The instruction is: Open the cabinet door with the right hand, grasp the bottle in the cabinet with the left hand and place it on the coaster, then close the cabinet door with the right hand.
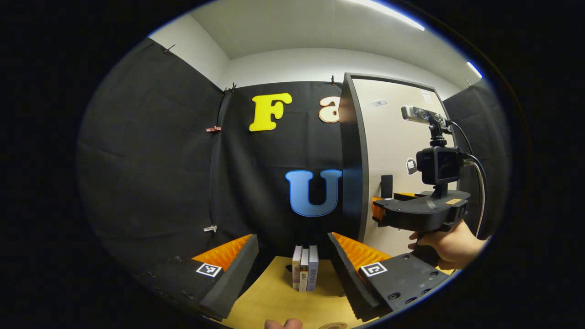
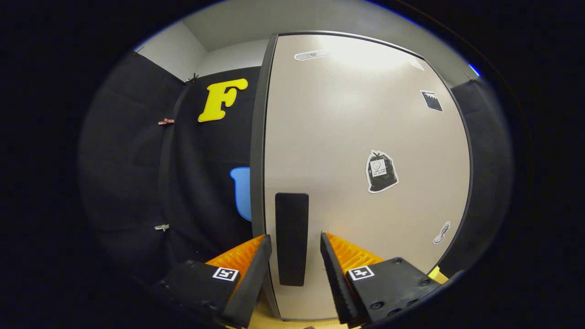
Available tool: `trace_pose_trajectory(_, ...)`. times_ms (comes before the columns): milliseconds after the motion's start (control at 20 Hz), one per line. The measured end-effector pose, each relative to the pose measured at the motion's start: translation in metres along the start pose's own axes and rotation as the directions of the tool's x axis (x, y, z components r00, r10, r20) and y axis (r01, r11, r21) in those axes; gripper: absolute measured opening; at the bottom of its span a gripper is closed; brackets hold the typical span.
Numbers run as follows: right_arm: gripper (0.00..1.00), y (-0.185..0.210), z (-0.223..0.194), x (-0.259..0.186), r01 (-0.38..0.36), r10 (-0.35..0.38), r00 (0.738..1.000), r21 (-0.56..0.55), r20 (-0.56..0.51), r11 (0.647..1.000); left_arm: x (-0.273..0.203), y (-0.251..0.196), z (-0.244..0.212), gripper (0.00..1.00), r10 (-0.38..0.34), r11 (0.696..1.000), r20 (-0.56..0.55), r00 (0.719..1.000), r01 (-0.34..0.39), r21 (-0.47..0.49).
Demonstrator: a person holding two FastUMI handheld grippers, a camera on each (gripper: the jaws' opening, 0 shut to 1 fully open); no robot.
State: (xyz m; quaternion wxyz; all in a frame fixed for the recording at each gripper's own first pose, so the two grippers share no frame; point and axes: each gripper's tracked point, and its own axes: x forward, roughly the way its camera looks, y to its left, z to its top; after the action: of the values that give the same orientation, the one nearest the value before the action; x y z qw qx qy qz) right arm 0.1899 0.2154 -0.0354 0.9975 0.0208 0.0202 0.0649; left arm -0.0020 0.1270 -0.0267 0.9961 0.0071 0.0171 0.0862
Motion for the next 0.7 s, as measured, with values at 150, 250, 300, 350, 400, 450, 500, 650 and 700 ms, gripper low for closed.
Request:
trace_pose_trajectory(150, 0.55, 0.010, -0.005, 0.006, 0.003, -0.002, 1.000, 0.041, -0.017, 0.999, 0.000, 0.005, -0.005, 0.95, 0.006, 1.000, -0.011, 1.000, -0.006, -0.012)
trace_pose_trajectory(250, 0.31, 0.005, -0.003, 0.001, 0.037, -0.036, 0.999, 0.017, -0.013, 0.999, -0.002, 0.007, -0.008, 0.95, 0.010, 1.000, -0.022, 1.000, -0.010, -0.011)
trace_pose_trajectory(300, 0.29, 0.007, -0.006, 0.003, 0.021, -0.020, 1.000, 0.023, -0.021, 1.000, -0.004, 0.007, -0.009, 0.95, 0.010, 1.000, -0.024, 1.000, -0.011, -0.012)
trace_pose_trajectory(350, 0.29, 0.008, -0.007, 0.004, -0.001, 0.003, 0.999, 0.042, -0.034, 0.999, -0.006, 0.008, -0.009, 0.95, 0.011, 1.000, -0.024, 1.000, -0.012, -0.015)
trace_pose_trajectory(400, 0.21, 0.009, -0.006, 0.002, -0.026, 0.028, 0.999, 0.053, -0.038, 0.998, -0.008, 0.007, -0.010, 0.95, 0.010, 1.000, -0.024, 1.000, -0.010, -0.018)
trace_pose_trajectory(450, 0.21, 0.009, -0.007, 0.000, -0.051, 0.053, 0.998, 0.048, -0.043, 0.998, -0.009, 0.007, -0.009, 0.95, 0.008, 1.000, -0.025, 1.000, -0.008, -0.021)
trace_pose_trajectory(500, 0.18, 0.010, -0.005, -0.003, -0.062, 0.064, 0.997, 0.051, -0.044, 0.997, -0.011, 0.005, -0.010, 0.95, 0.003, 1.000, -0.027, 1.000, -0.004, -0.021)
trace_pose_trajectory(650, 0.14, 0.010, -0.005, -0.011, -0.085, 0.088, 0.995, 0.065, -0.054, 0.994, -0.018, 0.002, -0.007, 0.95, 0.005, 1.000, -0.021, 1.000, -0.005, -0.015)
trace_pose_trajectory(700, 0.14, 0.010, -0.004, -0.016, -0.099, 0.103, 0.993, 0.075, -0.060, 0.992, -0.020, 0.000, -0.005, 0.94, 0.004, 1.000, -0.017, 1.000, -0.004, -0.015)
